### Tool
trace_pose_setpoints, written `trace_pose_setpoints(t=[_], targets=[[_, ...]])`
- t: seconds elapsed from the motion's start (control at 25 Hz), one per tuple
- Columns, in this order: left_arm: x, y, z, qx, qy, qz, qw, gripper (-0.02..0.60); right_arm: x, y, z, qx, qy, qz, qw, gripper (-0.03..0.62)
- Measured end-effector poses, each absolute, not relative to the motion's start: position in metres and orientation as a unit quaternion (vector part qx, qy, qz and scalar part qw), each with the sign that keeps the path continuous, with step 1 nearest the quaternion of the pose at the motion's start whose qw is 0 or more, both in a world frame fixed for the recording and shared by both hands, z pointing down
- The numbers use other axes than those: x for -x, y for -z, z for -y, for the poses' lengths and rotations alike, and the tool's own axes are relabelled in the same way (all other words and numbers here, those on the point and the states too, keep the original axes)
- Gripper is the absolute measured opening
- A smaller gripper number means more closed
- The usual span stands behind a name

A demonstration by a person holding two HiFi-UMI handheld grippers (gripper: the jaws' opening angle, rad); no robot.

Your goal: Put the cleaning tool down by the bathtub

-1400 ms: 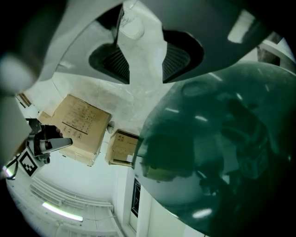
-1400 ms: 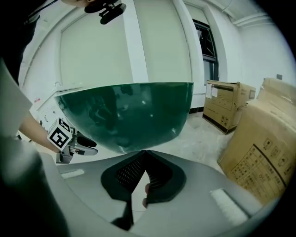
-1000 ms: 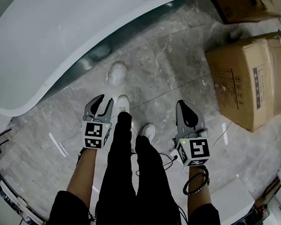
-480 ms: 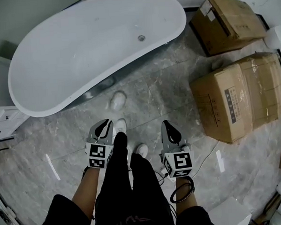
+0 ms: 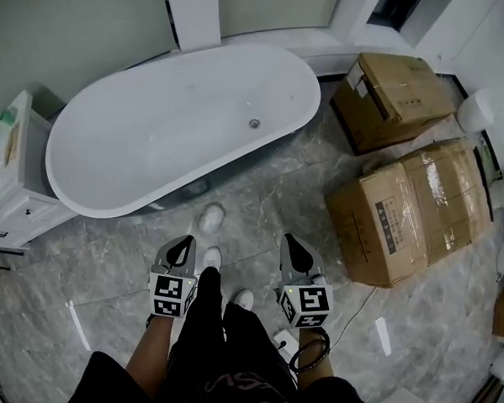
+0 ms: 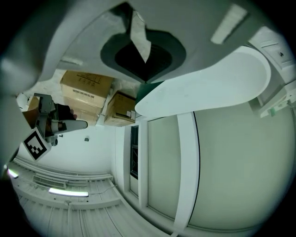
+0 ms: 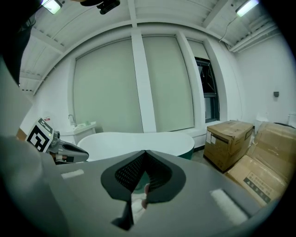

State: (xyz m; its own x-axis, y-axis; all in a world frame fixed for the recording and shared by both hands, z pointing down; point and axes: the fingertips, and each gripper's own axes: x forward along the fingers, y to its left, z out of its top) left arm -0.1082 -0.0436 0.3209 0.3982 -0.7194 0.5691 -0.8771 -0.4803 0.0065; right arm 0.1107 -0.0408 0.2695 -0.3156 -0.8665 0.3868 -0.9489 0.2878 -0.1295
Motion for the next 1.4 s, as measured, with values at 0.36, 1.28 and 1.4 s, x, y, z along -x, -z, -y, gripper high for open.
trace_pose_setpoints(t=[0.36, 1.28, 1.4], targets=[[0.123, -0.251, 0.034, -0.816, -0.218, 0.520, 0.125, 0.000, -0.093, -0.214, 0.034, -0.555, -0.140, 0.813, 0.102, 0.023], [0.204, -0.103, -0.001, -0.782, -0.103, 0.612, 0.054, 0.000, -0.031, -0.100, 0.018, -0.521, -0.026, 0.851, 0.068, 0.021], [0.206, -0.094, 0.001, -0.784, -0.098, 0.612, 0.047, 0.000, -0.027, -0.092, 0.019, -0.518, -0.018, 0.853, 0.065, 0.021]])
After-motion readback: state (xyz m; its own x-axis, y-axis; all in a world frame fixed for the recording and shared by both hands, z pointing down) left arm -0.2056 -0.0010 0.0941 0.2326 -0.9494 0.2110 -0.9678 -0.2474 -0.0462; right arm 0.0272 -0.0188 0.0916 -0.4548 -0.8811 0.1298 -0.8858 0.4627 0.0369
